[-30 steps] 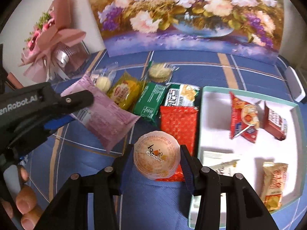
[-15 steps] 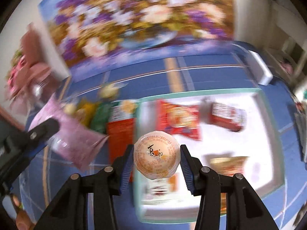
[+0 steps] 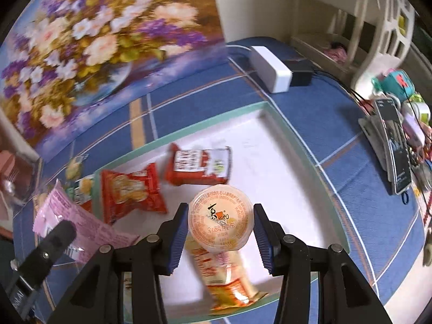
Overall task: Organize snacks
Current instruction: 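Carry the pink packet and jelly cup into the white tray and release both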
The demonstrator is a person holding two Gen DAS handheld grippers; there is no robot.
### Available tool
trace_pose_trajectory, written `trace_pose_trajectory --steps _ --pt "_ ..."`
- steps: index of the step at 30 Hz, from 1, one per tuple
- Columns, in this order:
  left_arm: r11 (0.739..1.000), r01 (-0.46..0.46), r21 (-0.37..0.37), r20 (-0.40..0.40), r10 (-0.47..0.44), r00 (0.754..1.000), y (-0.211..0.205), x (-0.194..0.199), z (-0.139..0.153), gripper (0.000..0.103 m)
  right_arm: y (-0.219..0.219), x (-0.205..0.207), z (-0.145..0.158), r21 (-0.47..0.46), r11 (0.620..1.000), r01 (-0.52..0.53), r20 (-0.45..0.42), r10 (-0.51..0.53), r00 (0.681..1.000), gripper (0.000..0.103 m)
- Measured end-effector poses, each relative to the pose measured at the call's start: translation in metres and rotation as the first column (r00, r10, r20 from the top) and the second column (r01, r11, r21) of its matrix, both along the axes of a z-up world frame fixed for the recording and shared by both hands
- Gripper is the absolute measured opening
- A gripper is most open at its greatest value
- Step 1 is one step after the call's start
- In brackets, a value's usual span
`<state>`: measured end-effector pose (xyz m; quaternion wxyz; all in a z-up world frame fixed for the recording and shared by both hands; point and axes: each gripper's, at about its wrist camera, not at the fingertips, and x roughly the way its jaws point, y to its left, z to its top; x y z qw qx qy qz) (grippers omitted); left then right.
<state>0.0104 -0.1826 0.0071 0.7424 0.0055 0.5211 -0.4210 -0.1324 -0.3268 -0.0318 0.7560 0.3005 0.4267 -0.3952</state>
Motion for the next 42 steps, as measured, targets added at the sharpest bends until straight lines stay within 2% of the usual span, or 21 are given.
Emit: trace_pose_trajectory --steps 11,18,22,28,32,34,35,37,40,42 --pt "0.998 0.055 0.010 -0.074 -0.055 0.996 -0.032 -0.007 -0.029 0.035 -0.028 -0.011 -0.021 0.036 0.998 0.050 -0.051 -0.048 0.998 0.049" --pt "0.996 0.079 0.046 -0.063 -0.076 0.995 -0.050 -0.017 -0.040 0.035 -0.033 -0.011 -0.029 0.056 0.997 0.043 -0.062 -0.040 0.997 0.050" --pt "0.996 0.062 0.068 -0.044 -0.060 0.997 -0.050 -0.016 -0.037 0.046 -0.034 -0.008 -0.031 0.064 0.997 0.031 -0.060 -0.027 0.998 0.050" --pt "0.996 0.010 0.089 -0.013 -0.009 1.000 -0.038 -0.008 -0.027 0.051 -0.030 -0.005 -0.029 0.069 0.998 0.008 -0.049 -0.005 0.999 0.050" --pt "0.996 -0.051 0.079 -0.004 0.051 0.999 -0.023 0.001 -0.016 0.059 -0.028 -0.003 -0.024 0.071 0.997 -0.002 -0.035 0.005 0.999 0.051" --pt "0.992 -0.088 0.088 0.014 0.087 0.996 -0.016 0.005 -0.012 0.062 -0.026 -0.002 -0.020 0.060 0.998 -0.002 -0.040 0.004 0.999 0.055" --pt "0.989 -0.112 0.098 0.026 0.110 0.994 -0.011 0.008 -0.010 0.062 -0.024 -0.002 -0.018 0.053 0.999 -0.004 -0.042 0.006 0.999 0.061" --pt "0.974 -0.171 0.147 0.060 0.164 0.985 -0.004 0.013 -0.009 0.070 -0.022 0.000 -0.013 0.042 0.999 -0.015 -0.037 0.016 0.999 0.064" --pt "0.932 -0.269 0.244 0.144 0.239 0.960 0.010 0.023 -0.013 0.076 -0.015 0.006 -0.007 0.030 0.999 -0.035 -0.031 0.036 0.999 0.071" --pt "0.894 -0.325 0.309 0.191 0.277 0.942 0.021 0.031 -0.019 0.077 -0.010 0.011 -0.004 0.026 0.998 -0.053 -0.028 0.054 0.998 0.074"
